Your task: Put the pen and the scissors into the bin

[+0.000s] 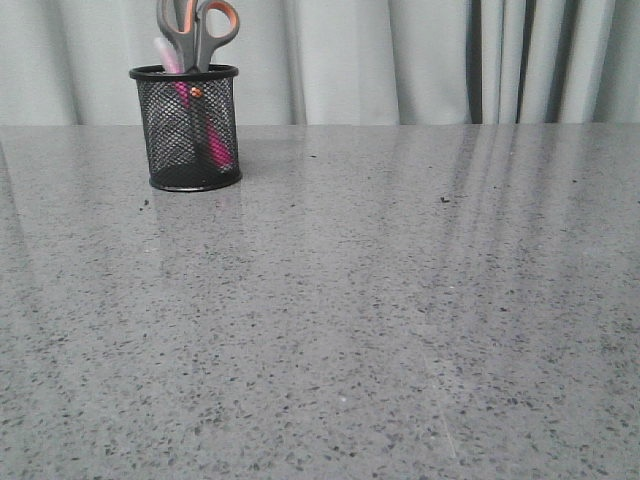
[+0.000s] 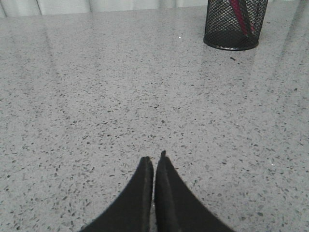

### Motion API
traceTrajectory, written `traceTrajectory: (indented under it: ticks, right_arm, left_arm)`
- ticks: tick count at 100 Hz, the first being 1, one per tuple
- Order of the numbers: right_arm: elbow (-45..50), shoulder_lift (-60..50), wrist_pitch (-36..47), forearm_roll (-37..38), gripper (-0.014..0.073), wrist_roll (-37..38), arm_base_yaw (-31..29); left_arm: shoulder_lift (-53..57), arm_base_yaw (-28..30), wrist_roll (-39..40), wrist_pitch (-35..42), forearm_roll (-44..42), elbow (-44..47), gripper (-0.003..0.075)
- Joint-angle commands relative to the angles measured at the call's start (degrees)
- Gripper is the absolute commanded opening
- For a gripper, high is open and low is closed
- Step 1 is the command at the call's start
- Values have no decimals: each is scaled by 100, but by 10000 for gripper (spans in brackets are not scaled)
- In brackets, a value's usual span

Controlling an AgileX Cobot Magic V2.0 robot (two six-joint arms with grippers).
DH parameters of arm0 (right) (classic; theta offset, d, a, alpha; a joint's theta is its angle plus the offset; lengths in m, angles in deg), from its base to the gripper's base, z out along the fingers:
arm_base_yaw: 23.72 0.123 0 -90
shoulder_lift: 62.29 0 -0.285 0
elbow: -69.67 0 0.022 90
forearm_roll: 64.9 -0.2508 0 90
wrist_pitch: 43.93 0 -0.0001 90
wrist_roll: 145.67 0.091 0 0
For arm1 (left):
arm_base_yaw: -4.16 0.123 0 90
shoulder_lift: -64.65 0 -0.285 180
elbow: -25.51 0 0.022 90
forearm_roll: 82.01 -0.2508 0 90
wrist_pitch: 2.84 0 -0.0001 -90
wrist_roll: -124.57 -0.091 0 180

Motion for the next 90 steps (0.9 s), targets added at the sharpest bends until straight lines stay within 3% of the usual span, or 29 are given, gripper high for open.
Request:
traceTrajectory:
  ticks: [1, 44, 50, 67, 83, 90]
  right_arm:
    - [-114, 19, 435, 111, -70, -59, -8]
    - [-100, 19, 435, 111, -70, -59, -8]
    - [-5, 19, 462, 445, -70, -59, -36]
    - [653, 186, 2365, 390, -70, -59, -682]
    - [1753, 822, 3869, -1208, -70, -529, -2284]
    - [2215, 1049, 4810, -1329, -70, -874, -2881]
  left_arm:
    - [192, 9, -3, 275, 60, 245, -19]
    - [192, 9, -3, 275, 60, 245, -19]
    - [192, 9, -3, 275, 60, 245, -19]
    - [192, 9, -3, 275, 60, 245, -19]
    - [192, 9, -3, 275, 60, 245, -19]
    - [192, 9, -3, 275, 60, 245, -19]
